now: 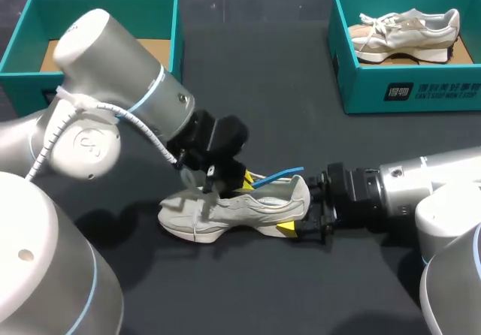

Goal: Take the shoe out of the shoebox, open the shoe tongue, remove and reinsert the insole, then place the shoe into the shoebox

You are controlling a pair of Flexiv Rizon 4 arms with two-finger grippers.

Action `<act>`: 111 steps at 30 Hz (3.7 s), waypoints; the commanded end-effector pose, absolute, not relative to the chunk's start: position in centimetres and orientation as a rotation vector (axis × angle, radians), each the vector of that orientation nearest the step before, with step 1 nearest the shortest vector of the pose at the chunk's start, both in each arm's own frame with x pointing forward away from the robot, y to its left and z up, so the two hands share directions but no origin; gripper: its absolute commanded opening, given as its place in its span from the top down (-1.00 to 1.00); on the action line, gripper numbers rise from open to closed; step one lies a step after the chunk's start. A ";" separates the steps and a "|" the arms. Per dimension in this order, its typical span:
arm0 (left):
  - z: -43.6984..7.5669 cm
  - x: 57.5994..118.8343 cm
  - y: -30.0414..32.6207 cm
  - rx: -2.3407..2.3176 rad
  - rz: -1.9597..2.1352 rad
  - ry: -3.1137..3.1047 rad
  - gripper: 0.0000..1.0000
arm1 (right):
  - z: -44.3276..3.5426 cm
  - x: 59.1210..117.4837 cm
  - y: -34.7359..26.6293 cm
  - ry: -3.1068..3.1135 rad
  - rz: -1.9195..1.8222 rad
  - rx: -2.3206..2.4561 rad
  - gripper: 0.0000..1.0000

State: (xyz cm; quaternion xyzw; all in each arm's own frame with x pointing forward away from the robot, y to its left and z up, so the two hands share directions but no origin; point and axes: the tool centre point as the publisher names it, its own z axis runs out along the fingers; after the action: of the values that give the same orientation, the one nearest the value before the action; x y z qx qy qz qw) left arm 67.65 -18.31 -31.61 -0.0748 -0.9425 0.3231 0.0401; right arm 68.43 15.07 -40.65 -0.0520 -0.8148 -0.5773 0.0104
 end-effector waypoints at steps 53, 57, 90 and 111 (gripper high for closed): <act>-30.8 70.4 -23.5 -0.121 1.124 -3.162 1.00 | -40.7 68.4 15.2 -2.546 -1.797 -0.162 1.00; -28.8 69.9 -24.0 -0.147 1.173 -3.069 1.00 | -40.7 68.4 15.2 -2.546 -1.797 -0.162 1.00; -18.4 65.3 -26.6 -0.243 1.401 -2.673 1.00 | -40.7 68.4 15.2 -2.546 -1.797 -0.162 1.00; -6.1 63.7 -24.9 0.160 2.062 -2.178 1.00 | -40.7 68.4 15.2 -2.546 -1.797 -0.162 1.00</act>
State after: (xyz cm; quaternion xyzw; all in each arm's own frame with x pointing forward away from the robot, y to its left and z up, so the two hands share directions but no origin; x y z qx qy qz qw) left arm 64.91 -27.08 -5.27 0.0270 -0.7837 0.6161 0.0740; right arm 68.43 15.09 -40.65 -0.0519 -0.8147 -0.5774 0.0104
